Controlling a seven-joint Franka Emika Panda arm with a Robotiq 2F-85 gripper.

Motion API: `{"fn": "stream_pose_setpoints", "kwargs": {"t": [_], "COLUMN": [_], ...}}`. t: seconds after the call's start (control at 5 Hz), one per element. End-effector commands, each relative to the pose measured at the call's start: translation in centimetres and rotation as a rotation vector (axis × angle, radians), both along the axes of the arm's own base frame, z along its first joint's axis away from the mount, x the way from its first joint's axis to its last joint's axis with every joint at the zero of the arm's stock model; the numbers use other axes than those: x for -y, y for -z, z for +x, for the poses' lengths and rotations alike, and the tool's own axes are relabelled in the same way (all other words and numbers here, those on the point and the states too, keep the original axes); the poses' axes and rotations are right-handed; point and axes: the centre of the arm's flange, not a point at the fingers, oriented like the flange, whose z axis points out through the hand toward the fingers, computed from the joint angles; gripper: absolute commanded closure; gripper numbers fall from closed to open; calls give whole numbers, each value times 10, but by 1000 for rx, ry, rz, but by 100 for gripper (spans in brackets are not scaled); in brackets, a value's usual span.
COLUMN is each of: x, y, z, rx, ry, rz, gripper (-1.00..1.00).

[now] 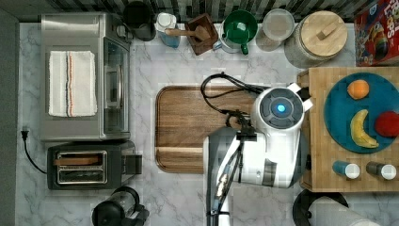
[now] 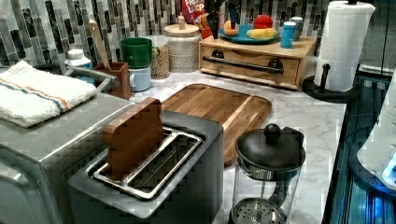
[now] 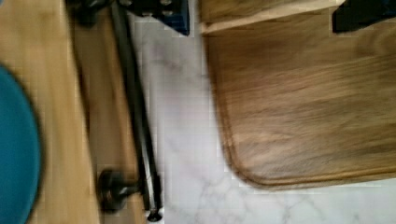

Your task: Open the drawer.

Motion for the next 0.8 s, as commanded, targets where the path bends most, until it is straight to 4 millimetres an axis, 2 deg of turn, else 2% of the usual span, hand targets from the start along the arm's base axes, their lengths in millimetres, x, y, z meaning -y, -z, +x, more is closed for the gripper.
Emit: {"fn": "stream_pose_setpoints", "kwargs": {"t": [0.2, 0.8], "x": [32, 78], "y": [9, 47], "z": [-6, -2], "rx": [80, 146], "ry": [-219, -299], "rz": [-9, -33], "gripper": [-100, -100]}}
